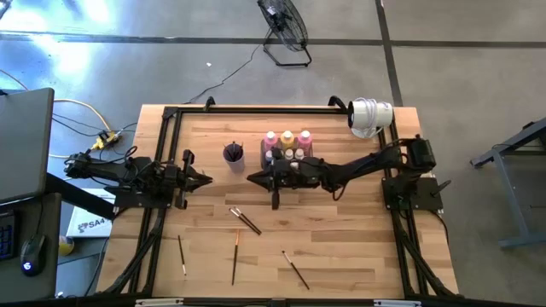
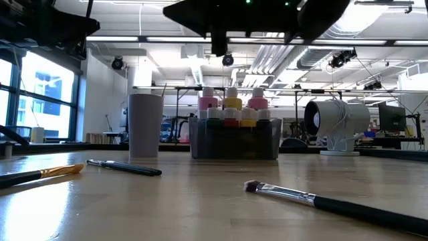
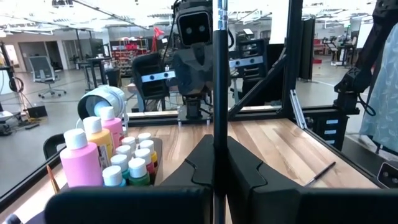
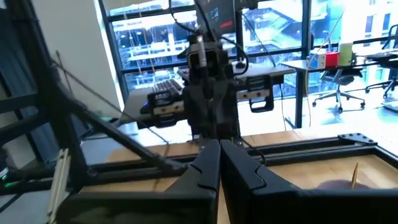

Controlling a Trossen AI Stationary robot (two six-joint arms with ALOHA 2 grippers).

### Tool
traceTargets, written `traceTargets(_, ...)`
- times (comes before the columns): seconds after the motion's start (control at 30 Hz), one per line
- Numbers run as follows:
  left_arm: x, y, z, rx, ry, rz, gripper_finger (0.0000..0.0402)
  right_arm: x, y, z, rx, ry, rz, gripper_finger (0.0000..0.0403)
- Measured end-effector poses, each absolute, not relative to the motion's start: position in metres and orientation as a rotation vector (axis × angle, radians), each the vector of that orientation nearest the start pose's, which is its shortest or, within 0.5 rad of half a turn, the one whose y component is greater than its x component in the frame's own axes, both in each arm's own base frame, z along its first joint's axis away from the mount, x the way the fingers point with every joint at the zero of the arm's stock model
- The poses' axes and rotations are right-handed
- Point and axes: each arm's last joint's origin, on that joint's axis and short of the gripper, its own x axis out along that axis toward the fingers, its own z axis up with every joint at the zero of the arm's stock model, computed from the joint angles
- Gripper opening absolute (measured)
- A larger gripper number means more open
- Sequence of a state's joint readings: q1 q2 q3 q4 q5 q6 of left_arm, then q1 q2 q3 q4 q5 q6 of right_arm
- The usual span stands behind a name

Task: Pick & Place Paint Supplies
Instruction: Put the silver paint brush into the purple cup

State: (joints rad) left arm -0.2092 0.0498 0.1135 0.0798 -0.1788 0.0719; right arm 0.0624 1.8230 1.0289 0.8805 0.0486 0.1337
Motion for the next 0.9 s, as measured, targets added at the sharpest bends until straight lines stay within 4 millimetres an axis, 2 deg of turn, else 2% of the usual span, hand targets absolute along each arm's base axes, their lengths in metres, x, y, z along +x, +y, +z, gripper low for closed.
traceTargets(0.4, 0.092, -0.014, 0.204, 0.051, -0.118, -0.026, 0.0011, 0.45, 0.022, 0.246, 0.135, -0.186, 0.014, 0.0003)
traceTargets(0.7, 0.092, -0.014, 0.203, 0.034, -0.111, -0.029, 0.0011, 0.458, 0.015, 0.254, 0.187, -0.202, -0.037, 0.0003)
traceTargets(0.9, 0.092, -0.014, 0.203, 0.029, -0.11, -0.029, 0.0011, 0.458, 0.016, 0.252, 0.136, -0.179, -0.023, 0.0017)
